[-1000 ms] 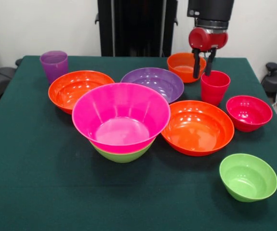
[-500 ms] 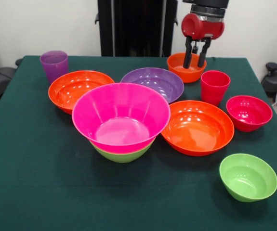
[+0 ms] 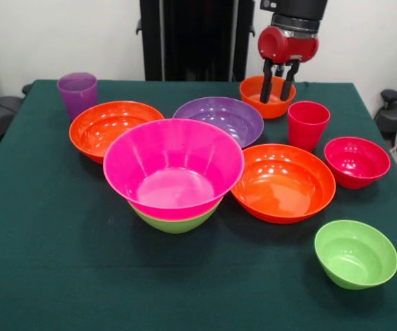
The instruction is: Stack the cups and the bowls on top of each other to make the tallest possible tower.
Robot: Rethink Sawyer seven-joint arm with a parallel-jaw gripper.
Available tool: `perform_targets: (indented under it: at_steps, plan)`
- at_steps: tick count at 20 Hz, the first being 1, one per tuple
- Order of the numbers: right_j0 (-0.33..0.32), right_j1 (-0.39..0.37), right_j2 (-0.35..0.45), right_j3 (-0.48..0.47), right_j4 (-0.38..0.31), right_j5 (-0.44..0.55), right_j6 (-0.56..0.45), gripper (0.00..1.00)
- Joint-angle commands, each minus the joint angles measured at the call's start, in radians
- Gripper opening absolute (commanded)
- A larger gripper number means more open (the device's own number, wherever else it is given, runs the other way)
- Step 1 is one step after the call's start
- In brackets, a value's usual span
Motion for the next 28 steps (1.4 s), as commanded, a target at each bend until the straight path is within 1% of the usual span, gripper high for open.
perform_targets:
  at_steps: [1,11,21,28]
  plan:
    - [0.017,0.11,0.063,-0.034,0.04,-0.014,0.163,1.0]
    - [0.058,0.106,0.043,-0.021,0.066,-0.013,0.19,1.0]
    - [0.066,0.071,0.062,-0.021,0.123,0.045,0.176,1.0]
    - [0.097,0.097,0.042,-0.032,0.149,0.027,0.183,1.0]
